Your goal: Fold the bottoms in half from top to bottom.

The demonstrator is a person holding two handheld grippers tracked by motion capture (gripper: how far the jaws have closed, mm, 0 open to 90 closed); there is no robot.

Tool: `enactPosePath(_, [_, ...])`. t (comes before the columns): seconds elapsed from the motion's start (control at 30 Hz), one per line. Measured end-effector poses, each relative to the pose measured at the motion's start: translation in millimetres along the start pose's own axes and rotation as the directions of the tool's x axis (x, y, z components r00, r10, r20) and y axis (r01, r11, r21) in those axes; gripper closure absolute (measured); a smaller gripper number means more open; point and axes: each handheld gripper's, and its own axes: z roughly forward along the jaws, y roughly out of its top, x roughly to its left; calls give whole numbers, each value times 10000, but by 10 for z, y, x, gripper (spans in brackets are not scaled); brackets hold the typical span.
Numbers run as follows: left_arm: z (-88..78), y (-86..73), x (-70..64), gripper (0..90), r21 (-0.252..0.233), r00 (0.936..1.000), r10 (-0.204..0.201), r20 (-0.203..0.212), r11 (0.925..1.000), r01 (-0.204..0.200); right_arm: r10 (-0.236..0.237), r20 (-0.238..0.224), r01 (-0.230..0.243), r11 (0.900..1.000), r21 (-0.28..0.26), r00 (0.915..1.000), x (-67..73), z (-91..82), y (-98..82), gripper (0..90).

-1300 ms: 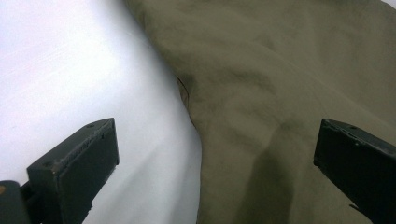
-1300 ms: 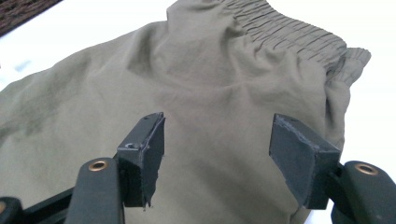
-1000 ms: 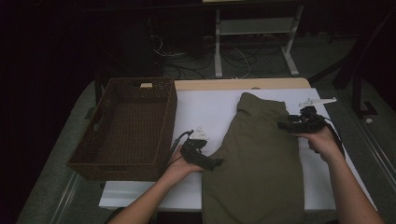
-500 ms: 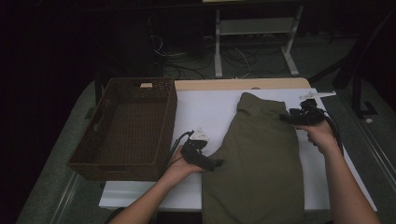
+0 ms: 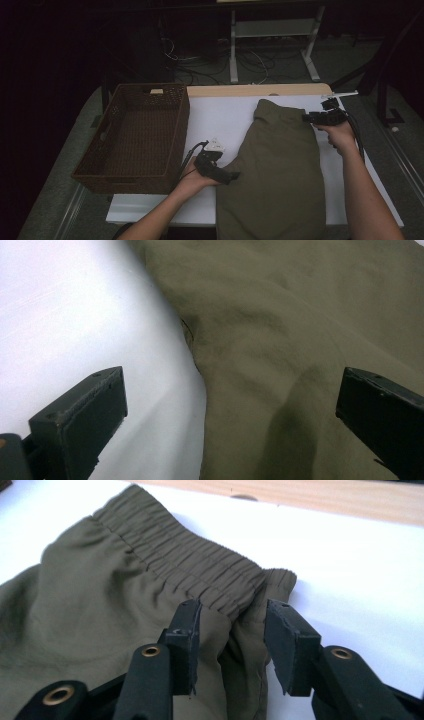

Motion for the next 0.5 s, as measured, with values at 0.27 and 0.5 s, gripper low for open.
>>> enactPosePath(0.27, [11,-1,-8,0,86,10000,15,13,10000,-16,289,-291,-263,9962,830,9992,-5,176,-75,680])
enactPosePath(0.5, [6,0,-7,0,64,10000,16,10,10000,-16,62,-233,-45,9974,714,9997,2,169,-62,863])
